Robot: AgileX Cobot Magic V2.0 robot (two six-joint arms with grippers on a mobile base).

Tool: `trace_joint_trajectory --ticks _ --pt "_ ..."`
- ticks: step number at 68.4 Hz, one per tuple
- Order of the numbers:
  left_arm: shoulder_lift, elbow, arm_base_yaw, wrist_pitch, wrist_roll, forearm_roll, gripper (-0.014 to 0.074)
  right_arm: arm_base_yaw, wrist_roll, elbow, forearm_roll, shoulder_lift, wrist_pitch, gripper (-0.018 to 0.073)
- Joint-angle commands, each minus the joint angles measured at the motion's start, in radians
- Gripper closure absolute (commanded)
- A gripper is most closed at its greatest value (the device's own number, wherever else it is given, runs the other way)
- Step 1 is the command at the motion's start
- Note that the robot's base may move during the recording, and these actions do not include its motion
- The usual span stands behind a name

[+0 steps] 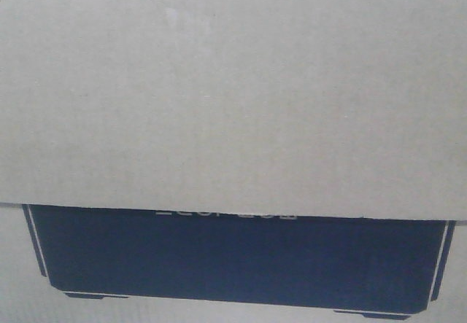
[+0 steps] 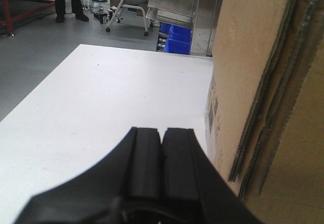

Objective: Grab box from left shelf to table start
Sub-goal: 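Withdraw both grippers from the box walls and back away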

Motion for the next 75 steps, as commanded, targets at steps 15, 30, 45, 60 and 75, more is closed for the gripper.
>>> trace_joint_trajectory --ticks 15,30,45,60,75 --pt "-0.016 -0.005 0.0 -0.089 -0.001 -0.001 0.0696 -0.028 0.005 0.111 -0.114 -0.075 -0.297 0.0503" --pt "-0.014 -0.005 0.0 -0.089 -0.001 -0.001 0.0696 -0.032 0.005 0.357 -0.12 -0.111 -0.484 0.0503" --pt "-0.014 -0.005 0.0 -0.089 -0.001 -0.001 0.0696 -0.032 0.091 0.544 -0.12 -0.111 -0.72 0.0503" --pt "-0.014 -0.005 0.0 -0.089 -0.001 -0.001 0.0696 -0.032 0.111 0.54 -0.12 -0.111 -0.7 0.0503" --pt "-0.014 -0.005 0.0 -0.089 -0.001 -0.001 0.0696 -0.032 0.111 0.54 -0.12 -0.111 -0.7 0.0503"
